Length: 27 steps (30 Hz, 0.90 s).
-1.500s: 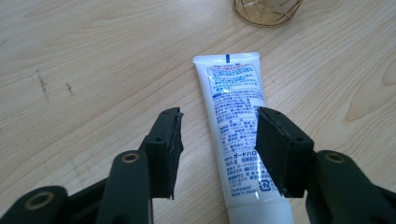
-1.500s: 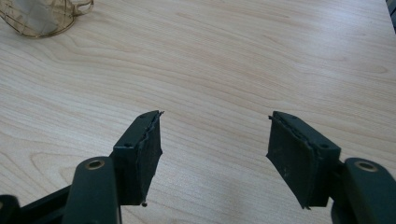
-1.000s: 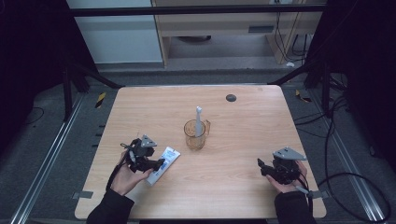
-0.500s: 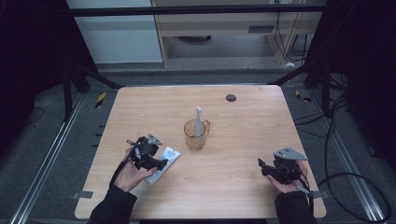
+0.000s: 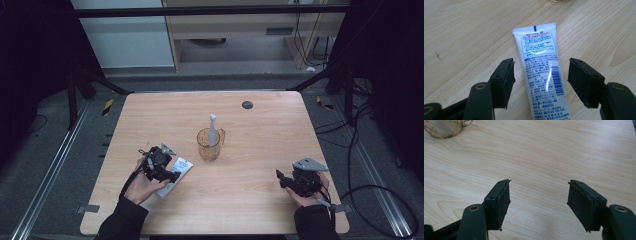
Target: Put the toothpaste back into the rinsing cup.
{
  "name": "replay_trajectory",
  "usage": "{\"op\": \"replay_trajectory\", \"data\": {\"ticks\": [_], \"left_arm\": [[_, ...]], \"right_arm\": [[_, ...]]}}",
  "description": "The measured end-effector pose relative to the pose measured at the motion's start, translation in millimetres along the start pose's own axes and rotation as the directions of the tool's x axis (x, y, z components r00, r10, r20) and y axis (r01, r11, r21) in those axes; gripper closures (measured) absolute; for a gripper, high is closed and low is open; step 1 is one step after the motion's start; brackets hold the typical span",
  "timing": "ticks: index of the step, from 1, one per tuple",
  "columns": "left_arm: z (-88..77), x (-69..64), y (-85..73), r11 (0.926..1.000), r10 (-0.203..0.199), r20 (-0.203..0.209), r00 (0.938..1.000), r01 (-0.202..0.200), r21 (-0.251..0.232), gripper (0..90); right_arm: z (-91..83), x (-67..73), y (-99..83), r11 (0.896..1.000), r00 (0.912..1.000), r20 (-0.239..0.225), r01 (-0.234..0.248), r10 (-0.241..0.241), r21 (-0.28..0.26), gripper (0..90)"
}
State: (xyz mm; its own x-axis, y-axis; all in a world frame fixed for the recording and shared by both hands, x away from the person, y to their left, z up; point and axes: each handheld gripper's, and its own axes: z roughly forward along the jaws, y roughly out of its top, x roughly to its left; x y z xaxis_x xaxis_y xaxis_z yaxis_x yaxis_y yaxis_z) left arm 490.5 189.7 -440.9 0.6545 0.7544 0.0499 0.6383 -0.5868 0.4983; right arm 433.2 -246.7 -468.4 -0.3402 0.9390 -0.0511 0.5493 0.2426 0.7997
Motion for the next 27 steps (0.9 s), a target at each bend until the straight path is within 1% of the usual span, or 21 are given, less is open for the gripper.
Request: {"op": "replay_trajectory", "data": {"ticks": [6,10,12,15,17,19,20,24,27], "left_arm": [[4.9,1.4,0.5,0.9997,-0.006,0.006,1.0,0.005,0.026,34.6],[7.7,0.8,2.0,0.9994,-0.009,-0.001,1.0,0.009,0.032,34.3],[9.0,0.2,2.7,0.9994,-0.016,0.003,0.9999,0.016,0.031,34.3],[10.8,-0.5,4.4,0.9991,-0.013,0.005,0.9999,0.013,0.04,34.3],[12.6,-1.8,6.0,0.9992,-0.014,0.009,0.9999,0.014,0.036,34.4],[14.1,-2.5,7.4,0.9992,-0.006,0.013,0.9999,0.005,0.041,34.5],[15.3,-2.9,7.9,0.999,-0.011,0.014,0.9998,0.011,0.044,34.5],[19.9,-0.8,8.3,0.9978,-0.009,0.016,0.9998,0.008,0.066,34.4],[23.0,0.4,9.1,0.9969,-0.016,0.02,0.9997,0.014,0.077,34.4]], "right_arm": [[2.2,2.1,0.4,1.0,1.0,-0.004,0.008,-0.008,0.008,34.2],[2.9,1.8,0.3,1.0,0.9999,-0.005,0.013,-0.013,0.01,34.3],[2.7,2.0,0.5,1.0,0.9999,-0.006,0.012,-0.012,0.008,34.3],[2.8,2.3,0.6,1.0,0.9999,-0.006,0.012,-0.012,0.011,34.2],[3.1,2.6,0.5,1.0,0.9999,-0.007,0.01,-0.01,0.013,34.3],[3.2,2.7,0.5,1.0,0.9999,-0.008,0.01,-0.01,0.015,34.3],[3.2,2.7,0.5,1.0,0.9999,-0.008,0.01,-0.01,0.015,34.3],[3.2,2.6,0.5,1.0,0.9999,-0.008,0.009,-0.009,0.015,34.3],[4.4,2.7,0.4,1.0,0.9999,-0.005,0.014,-0.013,0.016,34.3]]}}
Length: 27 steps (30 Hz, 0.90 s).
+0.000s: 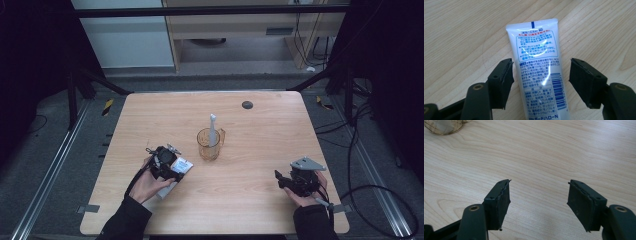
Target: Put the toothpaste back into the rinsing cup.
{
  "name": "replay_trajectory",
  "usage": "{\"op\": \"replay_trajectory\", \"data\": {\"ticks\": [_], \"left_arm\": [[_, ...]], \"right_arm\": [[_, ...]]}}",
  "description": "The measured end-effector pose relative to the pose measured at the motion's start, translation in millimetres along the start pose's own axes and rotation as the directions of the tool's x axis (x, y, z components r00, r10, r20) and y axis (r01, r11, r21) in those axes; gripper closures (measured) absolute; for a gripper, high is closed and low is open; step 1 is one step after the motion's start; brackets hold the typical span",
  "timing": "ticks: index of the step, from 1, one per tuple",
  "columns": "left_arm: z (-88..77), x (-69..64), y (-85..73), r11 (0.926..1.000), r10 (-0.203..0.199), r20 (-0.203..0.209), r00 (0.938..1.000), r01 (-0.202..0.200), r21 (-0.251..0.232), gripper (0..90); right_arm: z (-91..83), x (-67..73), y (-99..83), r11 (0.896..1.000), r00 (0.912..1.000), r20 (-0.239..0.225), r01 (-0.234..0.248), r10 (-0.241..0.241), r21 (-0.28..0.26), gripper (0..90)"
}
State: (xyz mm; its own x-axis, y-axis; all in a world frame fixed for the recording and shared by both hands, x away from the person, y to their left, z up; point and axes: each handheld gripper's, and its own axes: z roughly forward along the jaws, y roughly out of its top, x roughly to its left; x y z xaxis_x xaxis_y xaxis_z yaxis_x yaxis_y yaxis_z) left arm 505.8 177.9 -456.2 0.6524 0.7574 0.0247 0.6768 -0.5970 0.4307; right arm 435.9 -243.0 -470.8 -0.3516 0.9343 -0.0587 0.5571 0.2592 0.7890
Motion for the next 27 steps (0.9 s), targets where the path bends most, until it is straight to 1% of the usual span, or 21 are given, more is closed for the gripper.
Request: {"op": "replay_trajectory", "data": {"ticks": [3,8,9,10,11,14,16,18,24,27], "left_arm": [[2.3,1.9,1.1,1.0,-0.008,0.002,1.0,0.008,0.001,34.5],[7.2,2.8,2.7,0.9995,-0.006,0.003,1.0,0.006,0.029,35.1],[8.6,2.7,2.9,0.9993,-0.015,0.003,0.9999,0.015,0.033,35.2],[9.3,3.6,3.2,0.9993,-0.008,0.006,0.9999,0.008,0.038,35.1],[10.1,3.6,3.3,0.9991,-0.014,0.01,0.9999,0.013,0.04,35.1],[12.2,3.5,3.7,0.9987,-0.014,0.012,0.9998,0.013,0.049,35.4],[14.1,3.8,4.2,0.9984,-0.005,0.011,0.9999,0.005,0.057,35.4],[16.6,3.2,4.5,0.9976,-0.01,0.011,0.9999,0.01,0.068,35.7],[19.9,2.8,6.1,0.9971,-0.01,0.005,0.9999,0.01,0.076,36.2],[20.1,2.2,6.5,0.9969,-0.017,0.004,0.9998,0.017,0.077,36.9]], "right_arm": [[0.2,0.4,0.1,1.0,1.0,-0.002,0.003,-0.003,0.001,34.3],[0.6,0.1,0.3,1.0,1.0,-0.005,0.0,0.0,0.003,34.2],[0.8,0.3,0.3,1.0,1.0,-0.005,-0.002,0.002,0.003,34.3],[1.1,0.3,0.2,1.0,1.0,-0.004,0.0,0.0,0.005,34.3],[1.1,0.6,0.2,1.0,1.0,-0.005,0.0,0.0,0.007,34.3],[1.4,0.7,0.7,1.0,1.0,-0.005,0.002,-0.002,0.005,34.3],[1.5,0.7,0.7,1.0,1.0,-0.003,0.003,-0.003,0.005,34.3],[1.6,0.8,0.5,1.0,1.0,-0.004,0.002,-0.002,0.006,34.3],[1.4,0.3,0.6,1.0,1.0,-0.004,0.001,-0.001,0.005,34.3],[1.4,0.1,0.6,1.0,1.0,-0.005,0.0,0.0,0.004,34.3]]}}
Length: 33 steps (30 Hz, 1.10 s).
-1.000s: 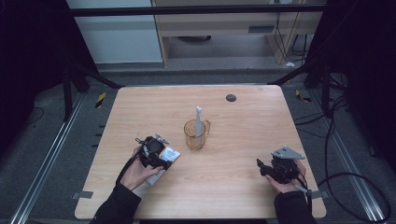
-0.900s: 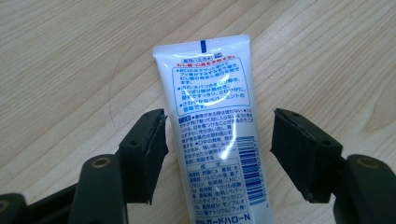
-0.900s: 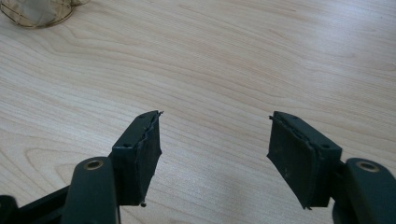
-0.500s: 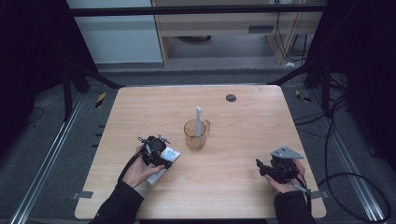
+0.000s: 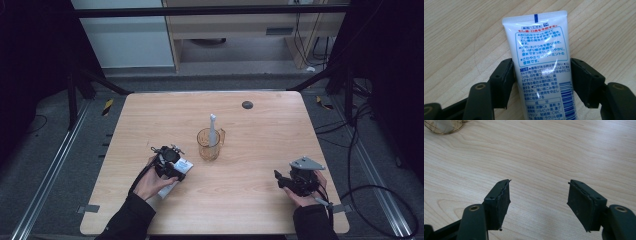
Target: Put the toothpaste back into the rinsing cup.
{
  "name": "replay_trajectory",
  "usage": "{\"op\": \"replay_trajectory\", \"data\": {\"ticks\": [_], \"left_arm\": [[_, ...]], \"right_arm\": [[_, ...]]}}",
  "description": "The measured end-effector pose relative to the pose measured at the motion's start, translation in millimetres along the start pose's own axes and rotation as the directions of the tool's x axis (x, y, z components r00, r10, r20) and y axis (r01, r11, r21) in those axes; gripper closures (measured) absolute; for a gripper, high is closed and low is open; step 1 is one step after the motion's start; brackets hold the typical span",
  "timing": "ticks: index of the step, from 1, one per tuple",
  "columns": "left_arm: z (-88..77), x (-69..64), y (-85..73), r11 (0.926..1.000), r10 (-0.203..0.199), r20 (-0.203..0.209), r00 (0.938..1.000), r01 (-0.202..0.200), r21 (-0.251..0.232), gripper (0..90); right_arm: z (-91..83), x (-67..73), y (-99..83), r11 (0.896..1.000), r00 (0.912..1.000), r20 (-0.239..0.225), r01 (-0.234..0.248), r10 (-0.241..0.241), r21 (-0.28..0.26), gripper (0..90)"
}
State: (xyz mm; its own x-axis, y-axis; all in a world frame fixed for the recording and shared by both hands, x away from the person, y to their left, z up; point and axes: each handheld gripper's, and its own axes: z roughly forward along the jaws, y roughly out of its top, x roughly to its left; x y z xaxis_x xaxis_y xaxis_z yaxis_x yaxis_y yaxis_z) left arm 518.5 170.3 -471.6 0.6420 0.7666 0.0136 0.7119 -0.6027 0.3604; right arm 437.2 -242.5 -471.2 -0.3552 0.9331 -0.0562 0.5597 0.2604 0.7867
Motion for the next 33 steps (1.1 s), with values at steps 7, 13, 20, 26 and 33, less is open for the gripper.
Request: {"op": "replay_trajectory", "data": {"ticks": [7,13,20,26,33], "left_arm": [[-4.1,-1.8,-1.1,0.9998,-0.014,-0.002,0.9999,0.014,-0.01,52.4],[-11.7,3.9,-5.4,0.9966,-0.067,0.036,0.9971,0.069,-0.045,66.0],[-19.6,3.4,-10.0,0.9929,-0.071,0.033,0.997,0.074,-0.093,68.6],[-50.6,6.8,-12.9,0.9544,-0.109,0.026,0.9937,0.112,-0.277,68.9],[-80.9,10.7,-14.7,0.891,-0.133,-0.008,0.991,0.116,-0.439,68.9]], "right_arm": [[-0.6,-0.7,-0.2,1.0,1.0,0.001,-0.009,0.009,0.001,34.3],[0.0,-1.7,-0.9,1.0,1.0,0.003,-0.009,0.009,0.002,34.3],[-1.7,-3.7,-1.3,1.0,0.9998,0.005,-0.017,0.017,0.002,34.4],[-1.6,-4.2,-1.6,1.0,0.9999,0.01,-0.013,0.013,-0.006,33.8],[-1.2,-4.4,-2.4,1.0,0.9998,0.011,-0.014,0.014,-0.01,32.6]]}}
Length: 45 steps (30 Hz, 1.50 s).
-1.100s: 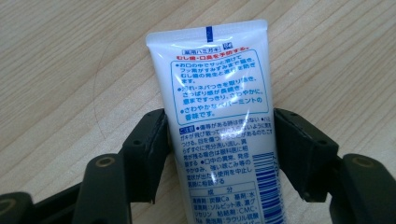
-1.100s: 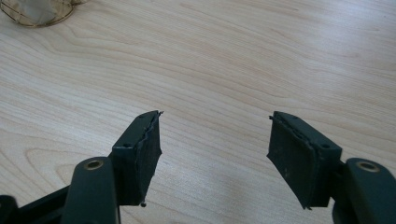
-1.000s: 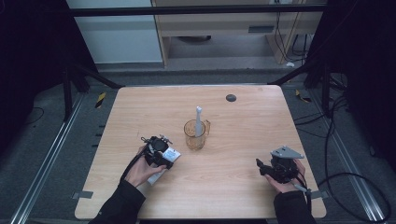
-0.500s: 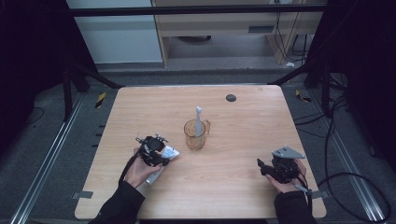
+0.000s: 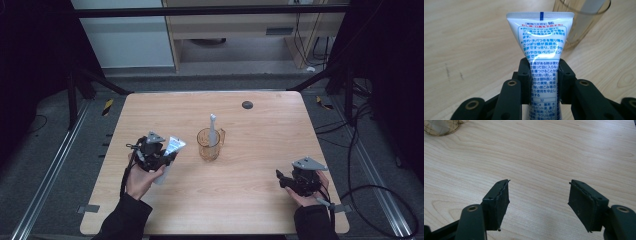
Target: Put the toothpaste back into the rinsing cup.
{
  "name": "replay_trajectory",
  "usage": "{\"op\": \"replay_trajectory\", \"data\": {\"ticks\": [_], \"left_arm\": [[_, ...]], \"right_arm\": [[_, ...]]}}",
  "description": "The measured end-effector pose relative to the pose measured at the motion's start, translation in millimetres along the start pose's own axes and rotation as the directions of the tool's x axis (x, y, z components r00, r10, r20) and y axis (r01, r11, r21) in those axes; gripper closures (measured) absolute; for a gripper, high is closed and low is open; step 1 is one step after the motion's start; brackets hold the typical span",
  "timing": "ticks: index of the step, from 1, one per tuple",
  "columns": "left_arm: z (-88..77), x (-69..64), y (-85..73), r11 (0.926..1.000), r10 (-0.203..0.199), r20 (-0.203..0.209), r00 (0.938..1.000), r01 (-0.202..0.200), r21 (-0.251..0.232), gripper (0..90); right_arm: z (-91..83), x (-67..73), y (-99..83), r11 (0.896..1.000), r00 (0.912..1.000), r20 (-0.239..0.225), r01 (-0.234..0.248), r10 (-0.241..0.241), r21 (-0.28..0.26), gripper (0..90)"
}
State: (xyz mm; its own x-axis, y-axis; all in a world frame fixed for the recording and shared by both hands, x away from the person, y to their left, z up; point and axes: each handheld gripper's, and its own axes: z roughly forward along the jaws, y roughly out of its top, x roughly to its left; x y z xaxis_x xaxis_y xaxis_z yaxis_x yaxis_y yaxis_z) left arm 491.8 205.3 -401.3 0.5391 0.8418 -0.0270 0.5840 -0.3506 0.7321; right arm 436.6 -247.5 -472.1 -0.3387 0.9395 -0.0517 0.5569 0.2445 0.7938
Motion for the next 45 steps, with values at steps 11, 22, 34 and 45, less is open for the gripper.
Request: {"op": "replay_trajectory", "data": {"ticks": [11,22,34,45], "left_arm": [[-3.3,6.1,19.8,0.9922,-0.003,-0.05,0.9987,-0.004,-0.125,68.9],[-1.2,-6.5,55.1,0.9598,-0.021,-0.032,0.9993,0.011,-0.281,68.9],[11.2,-18.8,76.3,0.9184,-0.025,-0.017,0.9995,0.016,-0.395,69.0],[20.8,-21.0,88.5,0.875,-0.052,0.019,0.9985,0.055,-0.481,69.0]], "right_arm": [[0.9,-0.3,-0.1,1.0,0.9999,0.008,-0.009,0.009,-0.015,30.0],[1.5,-0.1,-1.0,1.0,0.9998,0.0,-0.019,0.019,-0.016,29.2],[2.2,-2.4,-1.1,0.999,0.9993,0.017,-0.033,0.034,-0.029,25.9],[3.7,-1.2,-1.5,0.999,0.9994,0.017,-0.03,0.03,-0.025,25.7]]}}
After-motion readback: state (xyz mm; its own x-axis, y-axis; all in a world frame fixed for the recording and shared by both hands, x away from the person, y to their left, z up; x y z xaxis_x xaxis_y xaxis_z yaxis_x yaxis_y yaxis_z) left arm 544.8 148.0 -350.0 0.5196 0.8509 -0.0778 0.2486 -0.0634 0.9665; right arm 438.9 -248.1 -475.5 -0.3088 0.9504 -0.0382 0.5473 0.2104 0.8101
